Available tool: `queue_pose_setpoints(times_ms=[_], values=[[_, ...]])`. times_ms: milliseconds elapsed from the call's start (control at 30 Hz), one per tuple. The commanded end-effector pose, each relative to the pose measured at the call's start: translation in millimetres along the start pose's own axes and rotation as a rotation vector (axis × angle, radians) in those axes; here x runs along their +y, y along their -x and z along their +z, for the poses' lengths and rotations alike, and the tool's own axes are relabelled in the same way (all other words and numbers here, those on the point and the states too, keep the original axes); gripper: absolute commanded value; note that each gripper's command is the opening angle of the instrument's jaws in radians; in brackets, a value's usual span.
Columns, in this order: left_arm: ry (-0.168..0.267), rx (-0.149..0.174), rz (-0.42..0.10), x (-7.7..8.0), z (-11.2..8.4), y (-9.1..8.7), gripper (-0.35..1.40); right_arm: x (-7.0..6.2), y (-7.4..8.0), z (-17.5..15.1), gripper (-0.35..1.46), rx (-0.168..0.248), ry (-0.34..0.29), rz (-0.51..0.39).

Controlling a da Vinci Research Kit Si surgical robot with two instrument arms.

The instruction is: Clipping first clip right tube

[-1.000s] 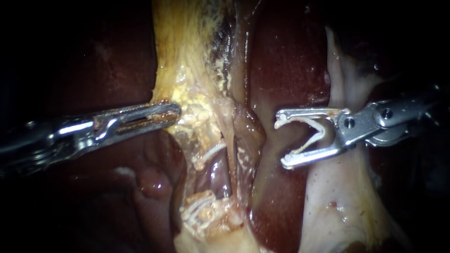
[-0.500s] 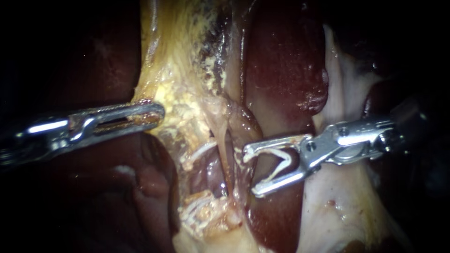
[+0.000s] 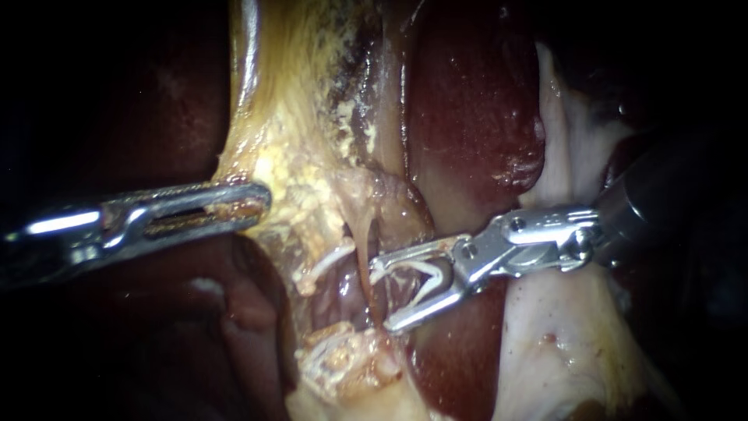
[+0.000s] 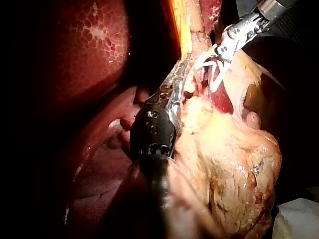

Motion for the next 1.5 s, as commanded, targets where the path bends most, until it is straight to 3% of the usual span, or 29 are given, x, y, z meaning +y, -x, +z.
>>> queue_pose_setpoints(times_ms=[33,233,467,667,1000,1267,1333,1400,1500], values=[[0.000,0.000,0.000,0.0,0.0,0.0,-0.35,0.0,-0.1,0.2,0.53,0.001,0.002,0.000],[0.000,0.000,0.000,0.0,0.1,0.0,-0.35,0.2,-1.0,1.6,0.51,0.004,-0.056,-0.001],[0.000,0.000,0.000,0.1,0.1,0.0,-0.35,-1.1,-2.0,1.6,0.47,0.094,-0.192,0.067],[0.002,-0.001,0.001,0.3,0.2,0.0,-0.35,-1.9,-1.7,2.2,0.45,0.090,-0.275,0.111],[0.002,-0.002,0.003,0.8,0.6,-0.3,-0.35,-2.2,1.0,5.1,0.38,0.065,-0.288,0.140],[0.003,-0.003,0.003,0.8,0.7,-0.4,-0.35,-2.1,1.5,5.2,0.28,0.061,-0.292,0.142],[0.003,-0.003,0.003,0.8,0.7,-0.4,-0.35,-2.1,1.6,5.2,0.19,0.061,-0.293,0.141],[0.003,-0.003,0.003,0.8,0.7,-0.4,-0.35,-2.1,1.7,4.9,-0.28,0.061,-0.291,0.147],[0.003,-0.003,0.003,0.8,0.7,-0.4,-0.35,-1.5,1.7,4.4,-0.35,0.073,-0.265,0.134]])
